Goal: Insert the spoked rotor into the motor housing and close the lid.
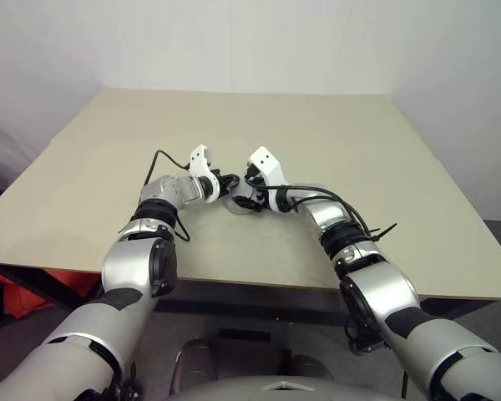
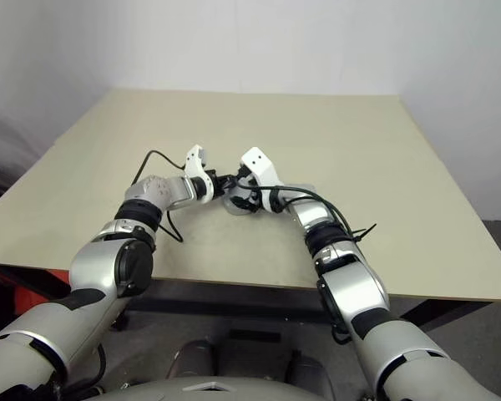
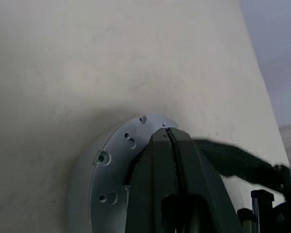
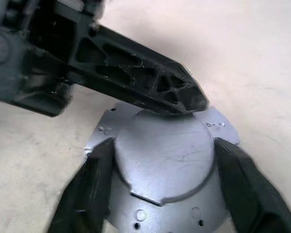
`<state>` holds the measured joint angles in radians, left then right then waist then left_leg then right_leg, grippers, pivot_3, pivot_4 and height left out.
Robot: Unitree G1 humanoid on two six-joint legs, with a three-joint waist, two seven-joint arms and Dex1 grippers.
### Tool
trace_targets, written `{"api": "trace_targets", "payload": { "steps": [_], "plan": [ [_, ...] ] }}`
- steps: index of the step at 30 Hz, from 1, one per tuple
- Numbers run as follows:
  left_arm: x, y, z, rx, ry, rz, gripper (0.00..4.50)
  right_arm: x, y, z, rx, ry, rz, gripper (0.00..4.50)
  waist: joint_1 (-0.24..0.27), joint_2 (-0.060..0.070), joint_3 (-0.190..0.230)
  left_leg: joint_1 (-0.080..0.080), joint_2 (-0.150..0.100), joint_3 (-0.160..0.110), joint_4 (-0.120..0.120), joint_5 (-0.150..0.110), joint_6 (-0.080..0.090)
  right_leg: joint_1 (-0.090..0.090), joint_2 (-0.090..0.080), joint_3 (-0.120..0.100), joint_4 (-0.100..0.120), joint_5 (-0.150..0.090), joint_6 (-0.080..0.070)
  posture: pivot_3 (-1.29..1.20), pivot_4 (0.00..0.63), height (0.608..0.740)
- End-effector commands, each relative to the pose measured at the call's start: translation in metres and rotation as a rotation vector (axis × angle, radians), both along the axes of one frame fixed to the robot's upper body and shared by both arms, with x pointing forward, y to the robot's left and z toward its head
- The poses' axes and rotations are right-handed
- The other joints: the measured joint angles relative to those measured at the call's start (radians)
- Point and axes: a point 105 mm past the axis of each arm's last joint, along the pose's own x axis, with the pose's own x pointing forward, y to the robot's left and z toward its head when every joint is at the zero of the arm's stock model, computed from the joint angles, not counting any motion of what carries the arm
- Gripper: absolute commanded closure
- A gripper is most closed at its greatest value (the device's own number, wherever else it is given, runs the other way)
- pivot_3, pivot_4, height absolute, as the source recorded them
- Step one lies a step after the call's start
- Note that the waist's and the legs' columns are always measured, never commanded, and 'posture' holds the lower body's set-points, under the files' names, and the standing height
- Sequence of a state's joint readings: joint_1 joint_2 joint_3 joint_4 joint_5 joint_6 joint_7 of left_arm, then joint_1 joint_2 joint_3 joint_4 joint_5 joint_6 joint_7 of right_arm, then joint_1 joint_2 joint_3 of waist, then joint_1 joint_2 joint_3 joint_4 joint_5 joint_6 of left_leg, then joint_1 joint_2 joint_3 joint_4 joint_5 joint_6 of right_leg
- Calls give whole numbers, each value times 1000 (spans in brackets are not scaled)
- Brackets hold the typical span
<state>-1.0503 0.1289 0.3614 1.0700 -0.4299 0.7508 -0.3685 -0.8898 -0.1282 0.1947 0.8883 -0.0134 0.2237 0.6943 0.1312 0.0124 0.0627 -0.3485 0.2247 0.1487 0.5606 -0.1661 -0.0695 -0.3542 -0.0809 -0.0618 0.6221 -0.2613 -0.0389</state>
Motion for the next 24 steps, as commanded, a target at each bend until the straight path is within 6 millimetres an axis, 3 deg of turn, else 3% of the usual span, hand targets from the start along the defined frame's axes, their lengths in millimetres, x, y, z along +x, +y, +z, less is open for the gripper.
{"api": "trace_targets", "payload": {
  "steps": [1, 19, 24],
  "plan": [
    [0, 10, -3, 20, 16, 24, 4500, -3, -21, -27, -79, 82, -67, 28, -1, 0, 0, 0, 0, 0, 0, 0, 0, 0, 0, 0, 0, 0, 0, 0, 0, 740],
    [2, 11, 9, -30, -10, 7, 4500, -1, -13, -11, -15, 53, -38, 28, -2, 0, 0, -3, 0, 1, -5, 0, 0, -5, 0, 0, -3, 0, 0, 0, 0, 740],
    [-2, 1, 13, -50, -16, -53, 4500, -7, 0, 9, 86, 18, 56, 28, -1, -1, 1, -7, 0, 1, -5, 0, 0, -8, 0, 0, -3, 0, 0, 0, 0, 740]
  ]
}}
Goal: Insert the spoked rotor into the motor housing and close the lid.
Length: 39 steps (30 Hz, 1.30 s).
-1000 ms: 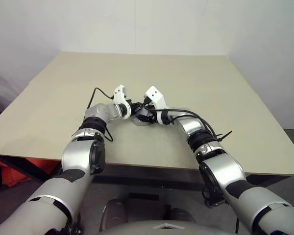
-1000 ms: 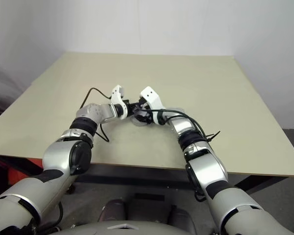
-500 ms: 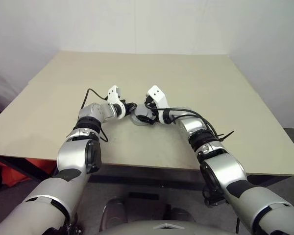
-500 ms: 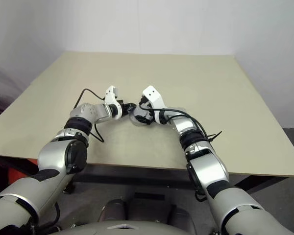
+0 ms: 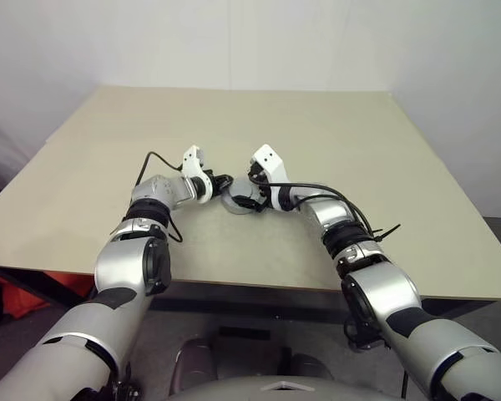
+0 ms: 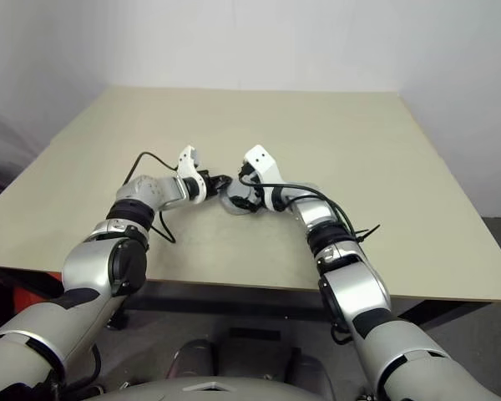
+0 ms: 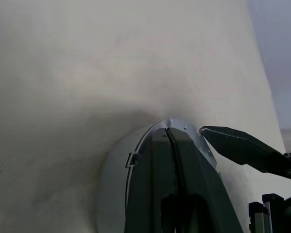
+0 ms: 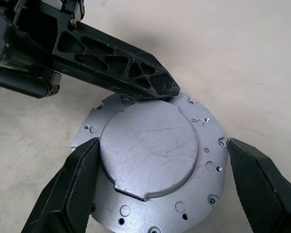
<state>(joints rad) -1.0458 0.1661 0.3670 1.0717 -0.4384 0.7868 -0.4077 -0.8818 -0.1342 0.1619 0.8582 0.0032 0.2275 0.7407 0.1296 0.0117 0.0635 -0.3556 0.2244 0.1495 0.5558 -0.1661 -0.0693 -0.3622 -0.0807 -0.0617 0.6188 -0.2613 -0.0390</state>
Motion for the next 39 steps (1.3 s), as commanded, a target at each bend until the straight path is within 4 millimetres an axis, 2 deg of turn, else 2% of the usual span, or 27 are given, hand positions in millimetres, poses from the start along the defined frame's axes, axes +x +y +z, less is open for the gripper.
{"api": "trace_targets", "payload": {
  "steps": [1, 5, 9, 15, 23, 34, 39],
  "plan": [
    [-1, -11, 12, -26, -28, -51, 4500, -7, 3, 4, 47, 15, 52, 28, 1, 0, 0, -2, 0, 0, 0, 0, 0, -2, 0, 0, 0, 0, 0, 0, 0, 740],
    [-1, -12, 12, -26, -31, -62, 4500, -13, 9, 17, 83, -23, 122, 28, 0, 0, 0, -12, 0, 0, 2, 0, 1, -9, 0, -1, -2, 1, 0, 0, 0, 740],
    [-1, -10, 13, -26, -30, -59, 4500, -19, 13, 25, 104, -54, 168, 28, -2, 0, 0, -15, -1, 0, 2, -4, 8, -10, 0, -1, -2, 3, 4, 0, 0, 740],
    [-1, -10, 15, -37, -33, -66, 4500, -19, 14, 26, 102, -61, 169, 28, -6, 0, 0, -19, -1, 0, 5, -7, 13, -10, 1, -1, -7, 3, 5, 0, 0, 740],
    [-12, -24, 29, -139, -39, -176, 4500, -17, 13, 24, 87, -67, 157, 28, -5, -1, 0, -20, 0, 0, 5, -8, 12, -10, 1, -1, -8, 3, 5, 0, 0, 740],
    [-25, -9, 9, -101, 35, -182, 4500, -12, 10, 23, 77, -66, 120, 28, -7, -1, 1, -20, 0, 0, 8, -7, 15, -11, 1, -1, -5, 3, 5, 0, 0, 740],
    [-25, -2, 6, -95, 42, -159, 4500, -6, 8, 30, 85, -88, 95, 28, -7, -1, 1, -18, 0, -1, 10, -8, 12, -9, 1, -1, -2, 3, 4, 0, 0, 740]
  ]
}}
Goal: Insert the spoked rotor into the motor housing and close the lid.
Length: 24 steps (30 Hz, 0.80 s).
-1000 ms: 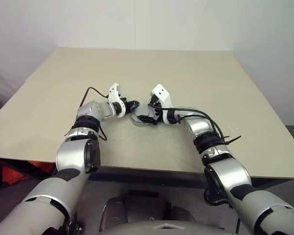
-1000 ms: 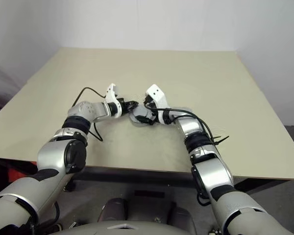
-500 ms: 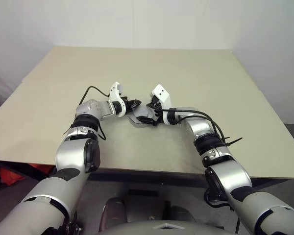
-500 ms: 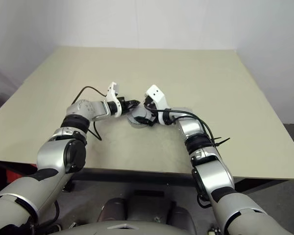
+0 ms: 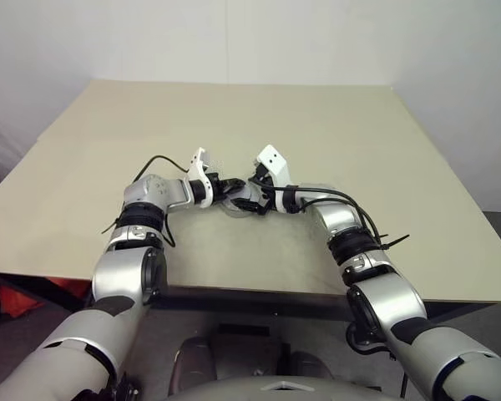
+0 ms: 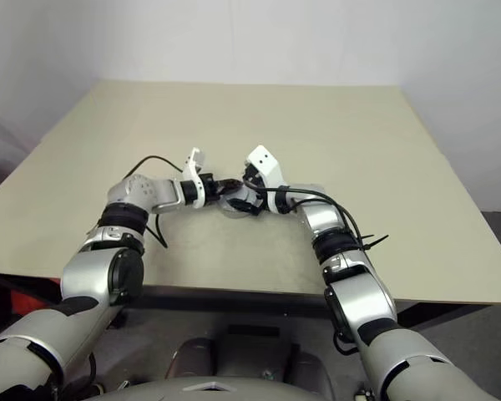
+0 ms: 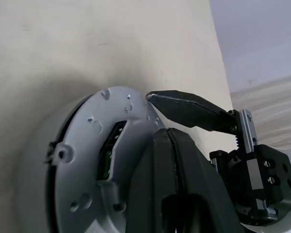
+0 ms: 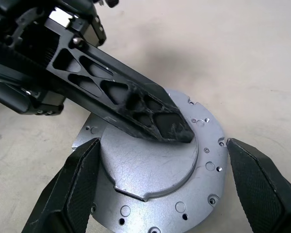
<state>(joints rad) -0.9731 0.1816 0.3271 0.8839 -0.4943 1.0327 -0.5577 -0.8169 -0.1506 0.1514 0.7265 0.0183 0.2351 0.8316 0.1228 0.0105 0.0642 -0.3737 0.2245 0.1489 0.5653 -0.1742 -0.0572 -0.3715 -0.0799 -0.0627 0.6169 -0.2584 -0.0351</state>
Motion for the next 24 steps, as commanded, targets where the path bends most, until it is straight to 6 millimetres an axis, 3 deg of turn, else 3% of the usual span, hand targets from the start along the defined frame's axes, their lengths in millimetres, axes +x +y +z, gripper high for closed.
{"api": "trace_targets", "payload": {
  "steps": [1, 12, 24],
  "plan": [
    [0, 9, -5, 32, 13, 26, 4500, 8, 6, 24, 39, -70, 4, 28, 0, 0, 0, 0, 0, 0, 1, 0, 0, 0, 0, 0, 1, -1, -1, 0, 0, 740],
    [0, 8, -4, 28, 12, 32, 4500, 21, 2, 73, 115, -194, -32, 28, 2, -1, 1, 0, 0, -1, 5, 0, -1, 0, 0, 0, 5, -2, -3, 0, 0, 740],
    [3, 8, -2, 27, 4, 43, 4500, 20, 0, 81, 116, -213, -22, 28, 3, -1, 1, -2, 0, -1, 6, 0, 0, -1, -1, 0, 5, 0, 0, 0, 0, 740]
  ]
}}
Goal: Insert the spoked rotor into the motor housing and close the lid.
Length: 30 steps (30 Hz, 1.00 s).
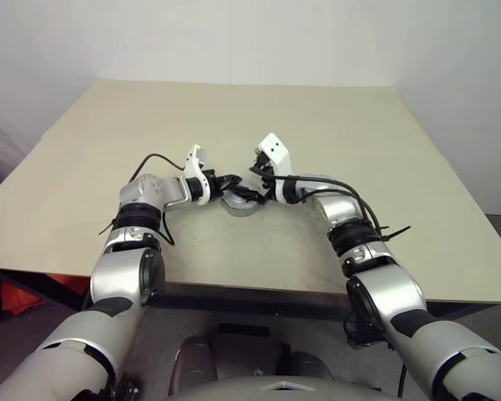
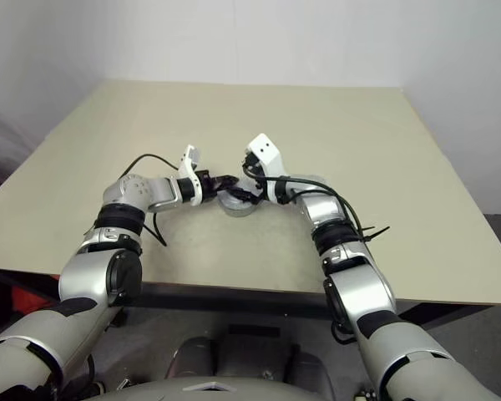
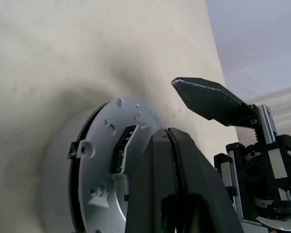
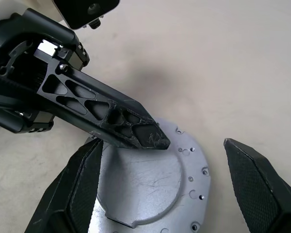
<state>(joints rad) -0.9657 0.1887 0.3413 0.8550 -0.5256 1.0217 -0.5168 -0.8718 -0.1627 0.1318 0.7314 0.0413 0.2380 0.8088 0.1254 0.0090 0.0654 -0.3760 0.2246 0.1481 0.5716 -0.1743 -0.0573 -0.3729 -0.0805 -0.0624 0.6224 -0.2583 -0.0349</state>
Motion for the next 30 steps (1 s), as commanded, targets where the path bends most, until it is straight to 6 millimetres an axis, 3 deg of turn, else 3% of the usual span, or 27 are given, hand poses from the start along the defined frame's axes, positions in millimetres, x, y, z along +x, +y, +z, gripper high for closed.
{"api": "trace_targets", "payload": {
  "steps": [1, 16, 21, 23, 30],
  "plan": [
    [-2, 1, -7, 26, 26, -2, 4500, 8, 1, 58, 87, -164, 7, 28, 0, 0, 0, 0, 0, 0, 0, 0, 0, 0, 0, 0, 0, 0, 0, 0, 0, 740],
    [-3, 2, -8, 32, 28, -7, 4500, 15, -6, 59, 153, -70, -72, 28, 1, 0, 0, 1, 0, 0, 1, 0, 0, 2, 0, 0, 1, 0, 0, 0, 0, 740],
    [-2, 2, -8, 34, 27, -3, 4500, 24, -26, 52, 239, 119, -205, 28, 1, 0, 0, 1, 0, 0, 1, 0, 0, 2, 0, 0, 1, 0, 0, 0, 0, 740],
    [-2, 2, -9, 34, 27, -1, 4500, 25, -42, 45, 333, 294, -285, 28, 2, 0, 0, 1, 0, 0, 1, 0, 0, 2, 0, 0, 1, 0, 0, 0, 0, 740],
    [-3, 5, -12, 38, 31, 8, 4500, 0, -82, 14, 499, 765, -415, 28, 15, 0, 0, 2, 0, 0, 1, 0, 0, 2, 0, 0, 1, 0, 1, 0, 0, 740]
  ]
}}
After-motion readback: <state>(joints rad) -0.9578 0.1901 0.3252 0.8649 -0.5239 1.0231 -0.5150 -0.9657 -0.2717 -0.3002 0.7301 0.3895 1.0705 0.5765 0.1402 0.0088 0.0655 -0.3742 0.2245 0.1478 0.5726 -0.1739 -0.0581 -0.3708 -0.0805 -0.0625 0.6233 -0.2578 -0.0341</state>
